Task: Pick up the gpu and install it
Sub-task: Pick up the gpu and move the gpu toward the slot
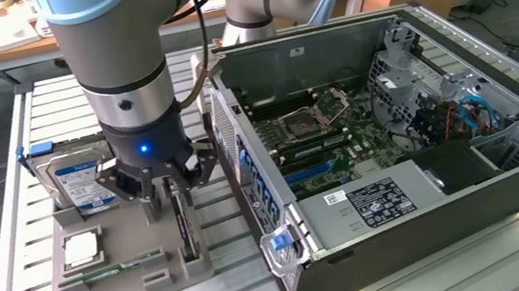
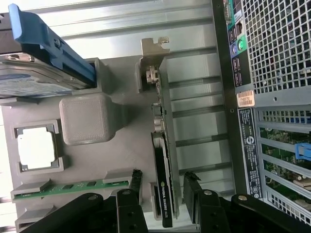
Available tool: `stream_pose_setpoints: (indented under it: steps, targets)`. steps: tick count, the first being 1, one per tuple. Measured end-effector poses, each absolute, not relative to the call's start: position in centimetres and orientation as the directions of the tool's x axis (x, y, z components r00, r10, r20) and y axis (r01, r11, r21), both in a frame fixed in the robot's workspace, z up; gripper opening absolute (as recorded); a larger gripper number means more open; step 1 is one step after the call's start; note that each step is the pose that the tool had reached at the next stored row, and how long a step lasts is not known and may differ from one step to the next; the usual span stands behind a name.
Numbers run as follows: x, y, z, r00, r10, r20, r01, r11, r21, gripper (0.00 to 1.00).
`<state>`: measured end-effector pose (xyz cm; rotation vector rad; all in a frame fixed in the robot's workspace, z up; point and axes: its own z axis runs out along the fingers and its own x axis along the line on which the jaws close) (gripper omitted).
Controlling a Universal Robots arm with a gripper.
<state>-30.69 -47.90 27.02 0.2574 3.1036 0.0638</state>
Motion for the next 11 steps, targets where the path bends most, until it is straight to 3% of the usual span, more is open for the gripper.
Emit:
stream_pose_setpoints:
  steps: [11]
  targets:
    - [-30.6, -47.9, 25.9, -0.986, 0.165, -0.023, 0.164, 0.986, 0.043, 0.47]
